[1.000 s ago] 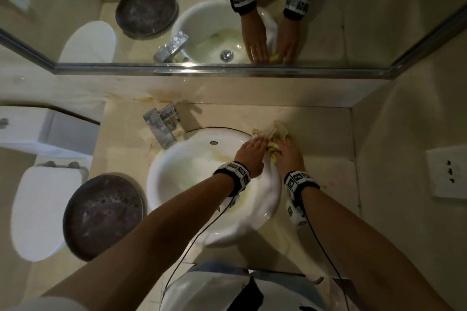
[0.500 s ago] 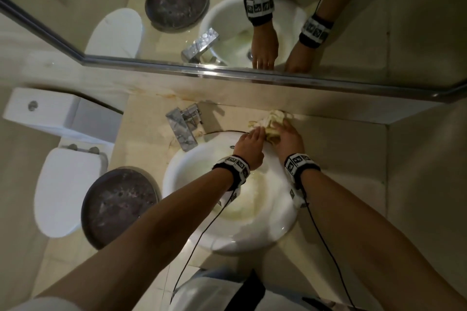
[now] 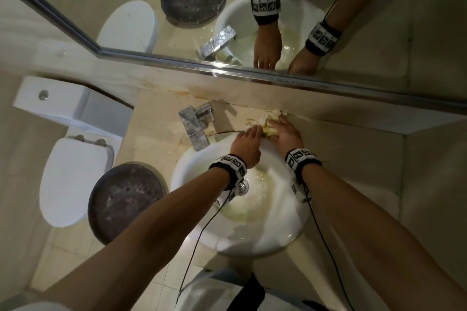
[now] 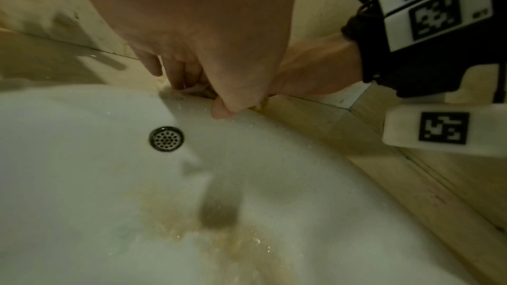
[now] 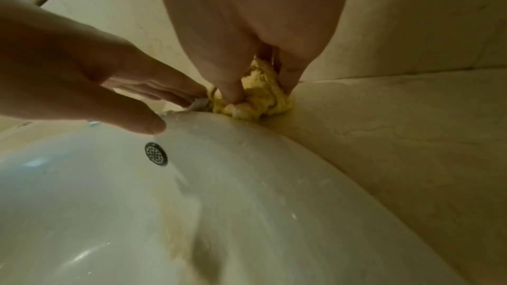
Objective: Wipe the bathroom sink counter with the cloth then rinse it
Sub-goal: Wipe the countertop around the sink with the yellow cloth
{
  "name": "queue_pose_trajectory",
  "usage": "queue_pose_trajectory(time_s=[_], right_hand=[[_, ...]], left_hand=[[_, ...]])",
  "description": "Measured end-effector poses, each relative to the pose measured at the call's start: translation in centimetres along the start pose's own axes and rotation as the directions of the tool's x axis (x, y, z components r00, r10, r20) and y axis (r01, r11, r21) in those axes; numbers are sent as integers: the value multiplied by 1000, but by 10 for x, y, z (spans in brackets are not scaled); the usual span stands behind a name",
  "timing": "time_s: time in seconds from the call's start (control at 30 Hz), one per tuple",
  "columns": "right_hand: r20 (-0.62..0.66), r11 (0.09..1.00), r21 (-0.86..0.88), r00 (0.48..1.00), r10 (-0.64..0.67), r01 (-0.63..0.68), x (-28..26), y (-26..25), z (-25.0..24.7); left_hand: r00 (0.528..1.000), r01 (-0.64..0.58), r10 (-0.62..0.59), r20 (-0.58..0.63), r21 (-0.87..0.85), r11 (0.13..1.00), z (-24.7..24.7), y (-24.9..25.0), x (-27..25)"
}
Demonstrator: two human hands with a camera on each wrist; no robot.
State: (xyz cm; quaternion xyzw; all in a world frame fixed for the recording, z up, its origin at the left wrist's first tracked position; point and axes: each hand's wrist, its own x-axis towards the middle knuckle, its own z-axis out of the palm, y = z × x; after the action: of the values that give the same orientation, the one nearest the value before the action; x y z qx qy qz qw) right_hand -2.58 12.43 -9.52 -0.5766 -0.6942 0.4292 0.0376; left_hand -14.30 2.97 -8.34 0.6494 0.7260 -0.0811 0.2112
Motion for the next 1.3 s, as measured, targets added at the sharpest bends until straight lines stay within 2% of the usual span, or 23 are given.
queue_pose_trajectory(time_s=[0.07,0.1,0.17,0.33,0.47,0.63,0.77,0.83,0.93,1.03,1.1,1.17,1.3], right_hand=[[12,989,-113,995,-97,98,2,3,2],[46,947,-255,981,-187,193,2,6,2],[103,919,-294,965,-243,263,-1,1,1],[155,900,-317,953,-262,299,4,-15,4],[144,928,-263,961,-234,265,10,-19,13],[199,891,-341,950,-242,299,11,-29,16],[113,889,-326,947,-300,321,5,-38,11],[54,904,-275,944,-324,326,0,-41,7],[-25,957,-131,964,-263,258,-7,-42,-4],[-26,965,226,991,-128,131,-22,-44,-21],[33,905,422,997,-67,47,-32,-39,-35],[110,819,574,992,-63,-12,-45,-30,-49],[221,530,828,975,-6,-184,-77,-6,-75]], left_hand=[[1000,-4,4,-10,-4,1000,0,-6,-2],[1000,-3,2,-17,-10,1000,1,-9,-3],[1000,6,-6,-28,-21,1000,1,-14,-6],[998,35,-37,-42,-42,999,2,-29,-10],[998,44,-47,-53,-54,998,2,-38,-13],[998,45,-49,-48,-79,996,0,-41,-15],[998,52,-58,-39,-130,990,-3,-38,-18],[997,58,-64,-36,-157,986,-5,-36,-22],[994,56,-80,-81,-265,963,-14,-28,-27],[985,2,-63,-162,-350,937,-23,-19,-31],[974,-39,-51,-219,-388,921,-28,-13,-31],[962,-82,-43,-268,-440,894,-35,-5,-33],[926,-206,7,-376,-490,847,-45,19,-41]])
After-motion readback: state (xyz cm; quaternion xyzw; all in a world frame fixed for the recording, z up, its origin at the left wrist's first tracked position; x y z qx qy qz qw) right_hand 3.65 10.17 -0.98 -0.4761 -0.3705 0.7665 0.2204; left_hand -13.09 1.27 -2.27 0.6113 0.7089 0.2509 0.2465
